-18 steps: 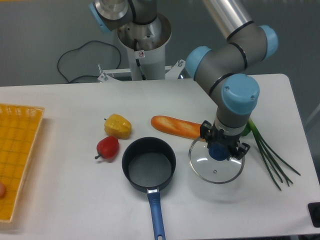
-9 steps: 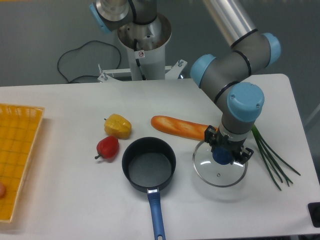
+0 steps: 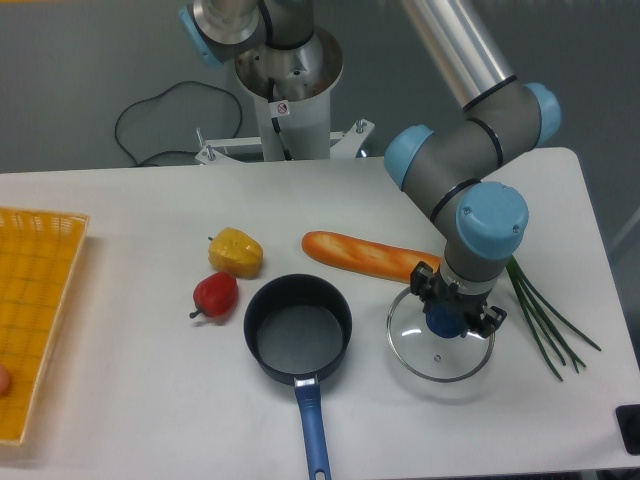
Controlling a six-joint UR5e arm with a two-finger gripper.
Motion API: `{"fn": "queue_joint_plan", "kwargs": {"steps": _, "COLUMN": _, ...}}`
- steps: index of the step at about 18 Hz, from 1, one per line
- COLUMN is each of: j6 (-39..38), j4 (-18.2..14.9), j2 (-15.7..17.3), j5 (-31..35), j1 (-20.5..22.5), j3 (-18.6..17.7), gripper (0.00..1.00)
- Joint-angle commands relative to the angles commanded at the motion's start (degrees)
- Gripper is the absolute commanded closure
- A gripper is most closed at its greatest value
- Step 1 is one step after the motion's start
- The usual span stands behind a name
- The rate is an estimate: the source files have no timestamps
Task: Place the lid on the table
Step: 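Lower the held glass lid toward the table beside the green onions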
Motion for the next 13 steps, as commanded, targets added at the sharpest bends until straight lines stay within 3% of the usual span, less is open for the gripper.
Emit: {"fn": "queue_joint_plan", "kwargs": {"steps": 13, "j6": -0.1, "j4": 1.2, "j2": -1.7, "j5": 0.0, "j1": -0.3, "j3": 0.3, "gripper": 0.63}}
